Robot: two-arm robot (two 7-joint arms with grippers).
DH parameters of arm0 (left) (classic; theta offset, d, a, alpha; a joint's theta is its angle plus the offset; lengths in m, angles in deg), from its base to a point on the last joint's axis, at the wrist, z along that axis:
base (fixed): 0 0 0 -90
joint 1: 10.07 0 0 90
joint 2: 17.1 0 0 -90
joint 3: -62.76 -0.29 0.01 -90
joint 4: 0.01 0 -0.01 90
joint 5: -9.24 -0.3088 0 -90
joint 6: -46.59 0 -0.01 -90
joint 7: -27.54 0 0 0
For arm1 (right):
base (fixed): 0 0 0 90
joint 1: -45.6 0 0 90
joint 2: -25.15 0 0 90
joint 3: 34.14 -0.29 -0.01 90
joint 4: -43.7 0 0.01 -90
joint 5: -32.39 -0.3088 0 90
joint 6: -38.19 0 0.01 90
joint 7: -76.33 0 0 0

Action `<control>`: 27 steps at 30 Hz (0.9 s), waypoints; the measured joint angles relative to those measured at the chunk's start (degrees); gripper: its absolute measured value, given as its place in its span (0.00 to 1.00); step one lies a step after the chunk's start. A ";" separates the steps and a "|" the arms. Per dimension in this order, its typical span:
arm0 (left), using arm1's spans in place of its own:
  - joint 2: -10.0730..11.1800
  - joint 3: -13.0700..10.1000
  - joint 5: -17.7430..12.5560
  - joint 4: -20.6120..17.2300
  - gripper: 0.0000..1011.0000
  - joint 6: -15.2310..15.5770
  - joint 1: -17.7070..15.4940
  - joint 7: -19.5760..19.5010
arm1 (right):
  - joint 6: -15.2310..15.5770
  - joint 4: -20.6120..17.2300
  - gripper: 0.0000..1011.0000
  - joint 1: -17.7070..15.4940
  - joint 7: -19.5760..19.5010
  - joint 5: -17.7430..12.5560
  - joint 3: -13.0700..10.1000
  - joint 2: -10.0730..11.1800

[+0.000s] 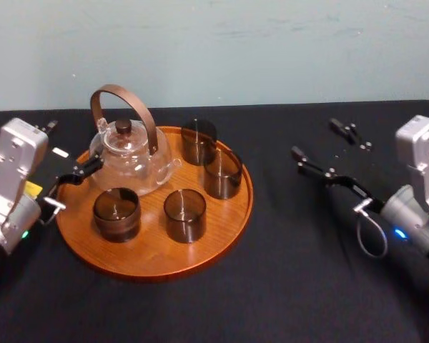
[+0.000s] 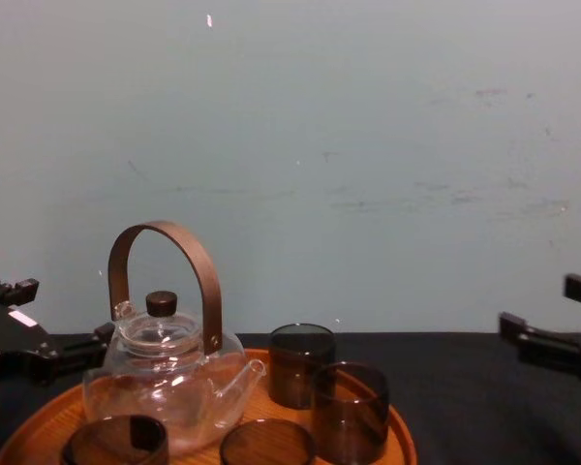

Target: Pick up the glass from the table and place it on the tray.

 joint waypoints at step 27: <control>0.00 0.00 0.00 0.00 0.99 0.00 0.00 0.00 | -0.13 -0.04 0.99 -0.73 -0.59 0.18 -0.88 0.07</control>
